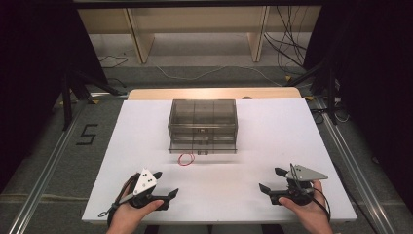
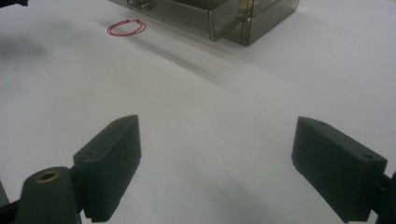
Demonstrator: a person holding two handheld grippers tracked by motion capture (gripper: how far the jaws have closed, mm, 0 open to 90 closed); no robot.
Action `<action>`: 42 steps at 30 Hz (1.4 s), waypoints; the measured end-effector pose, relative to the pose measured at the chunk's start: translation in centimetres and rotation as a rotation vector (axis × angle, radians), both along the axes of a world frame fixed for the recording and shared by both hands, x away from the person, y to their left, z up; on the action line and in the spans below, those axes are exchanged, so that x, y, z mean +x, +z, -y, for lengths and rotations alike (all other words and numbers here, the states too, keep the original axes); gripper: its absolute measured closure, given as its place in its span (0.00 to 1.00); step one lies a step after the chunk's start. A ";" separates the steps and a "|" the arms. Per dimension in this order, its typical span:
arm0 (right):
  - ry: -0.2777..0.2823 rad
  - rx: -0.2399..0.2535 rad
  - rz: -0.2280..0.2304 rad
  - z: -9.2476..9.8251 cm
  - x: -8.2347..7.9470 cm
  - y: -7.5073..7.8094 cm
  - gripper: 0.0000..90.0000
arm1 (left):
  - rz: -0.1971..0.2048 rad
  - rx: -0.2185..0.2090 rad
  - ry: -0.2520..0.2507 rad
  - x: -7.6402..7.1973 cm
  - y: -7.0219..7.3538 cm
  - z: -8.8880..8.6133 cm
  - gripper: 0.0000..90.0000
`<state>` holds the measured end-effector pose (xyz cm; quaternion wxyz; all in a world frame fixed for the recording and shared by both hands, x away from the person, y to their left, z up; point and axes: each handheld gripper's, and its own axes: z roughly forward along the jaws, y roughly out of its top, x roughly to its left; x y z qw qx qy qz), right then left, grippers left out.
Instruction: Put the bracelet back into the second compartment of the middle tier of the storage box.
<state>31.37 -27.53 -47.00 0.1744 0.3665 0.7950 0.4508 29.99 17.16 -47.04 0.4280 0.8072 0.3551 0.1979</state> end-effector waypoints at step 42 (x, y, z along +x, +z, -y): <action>-0.011 -0.002 0.003 -0.2 0.1 0.0 0.18 | -0.057 0.100 -0.001 9.1 -1.9 4.9 0.64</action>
